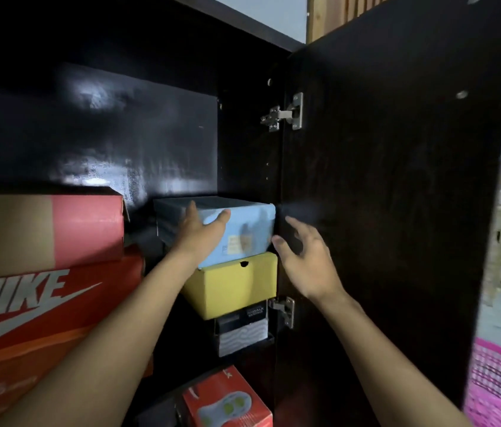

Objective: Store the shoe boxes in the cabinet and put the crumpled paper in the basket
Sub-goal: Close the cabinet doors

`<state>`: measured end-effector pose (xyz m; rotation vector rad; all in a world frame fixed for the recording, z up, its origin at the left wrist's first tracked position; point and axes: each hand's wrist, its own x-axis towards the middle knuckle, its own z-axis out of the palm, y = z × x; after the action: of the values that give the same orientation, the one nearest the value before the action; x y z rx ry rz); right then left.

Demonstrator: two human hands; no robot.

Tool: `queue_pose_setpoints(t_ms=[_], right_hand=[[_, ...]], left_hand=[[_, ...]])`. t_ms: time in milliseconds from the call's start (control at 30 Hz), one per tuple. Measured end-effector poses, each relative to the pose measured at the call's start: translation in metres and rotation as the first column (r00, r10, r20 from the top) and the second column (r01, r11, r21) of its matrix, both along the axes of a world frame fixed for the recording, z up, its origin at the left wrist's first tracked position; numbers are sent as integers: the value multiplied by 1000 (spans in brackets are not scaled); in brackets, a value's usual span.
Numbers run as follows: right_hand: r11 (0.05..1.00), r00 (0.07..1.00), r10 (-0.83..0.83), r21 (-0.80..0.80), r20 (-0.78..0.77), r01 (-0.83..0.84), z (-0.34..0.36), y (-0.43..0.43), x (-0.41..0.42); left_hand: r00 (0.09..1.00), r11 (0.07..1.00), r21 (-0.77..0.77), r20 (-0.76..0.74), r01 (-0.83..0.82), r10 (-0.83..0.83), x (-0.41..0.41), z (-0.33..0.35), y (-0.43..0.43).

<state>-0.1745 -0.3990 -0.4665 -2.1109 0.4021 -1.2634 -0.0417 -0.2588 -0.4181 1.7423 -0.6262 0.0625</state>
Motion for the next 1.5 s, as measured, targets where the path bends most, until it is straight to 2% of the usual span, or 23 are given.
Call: queue_pose_setpoints(t_ms=[133,200,267,300,400,500,533,567,633,700,833,967,1067,1167,1233,1333,1500], right_hand=[[947,954,-153,-237,258,216,18,16,-68],[846,868,-273,-327,414,422,29,22,-102],[728,750,-408,-309,522,611,35,17,-125],[707,704,-463,-255,538,659,37,13,-134],[723,689,-553,-142,468,677,37,9,-142],[646,609,-690,-47,390,762,39,14,-146],[661,614,-706,19,354,750,41,12,-150],[708,657,-687,86,311,701,44,10,-154],[821,784,-570,212,244,531,47,7,-161],[850,819,-520,242,243,468,46,10,-166],[899,834,-436,132,339,417,42,33,-168],[979,919,-97,-127,382,156,30,64,-150],[951,956,158,-297,245,-81,26,88,-122],[894,953,298,-370,64,-254,17,107,-84],[880,947,318,-382,33,-282,12,117,-59],[881,949,314,-376,9,-288,10,127,-28],[852,954,254,-431,-157,-298,19,126,5]], left_hand=[[1000,999,-37,11,20,-20,-43,20,2],[997,998,-61,66,33,-29,-58,28,2],[989,995,-71,131,73,-63,-72,33,2],[983,992,-82,161,101,-87,-80,36,2],[952,977,-85,253,197,-170,-103,41,4],[918,960,-29,303,277,-256,-123,39,8],[910,956,-12,310,293,-275,-128,39,12],[902,951,3,319,308,-293,-133,38,15],[884,940,19,333,341,-328,-141,38,23],[871,929,17,340,371,-354,-148,38,28],[842,903,-25,373,429,-390,-160,36,36],[791,865,-49,434,499,-431,-166,31,51],[769,853,-78,481,516,-421,-166,28,67],[793,889,-139,526,437,-307,-150,25,83],[797,905,-168,554,391,-241,-129,25,92],[793,948,-119,584,296,-174,-98,26,104],[802,971,-111,588,210,-106,-62,27,111]])
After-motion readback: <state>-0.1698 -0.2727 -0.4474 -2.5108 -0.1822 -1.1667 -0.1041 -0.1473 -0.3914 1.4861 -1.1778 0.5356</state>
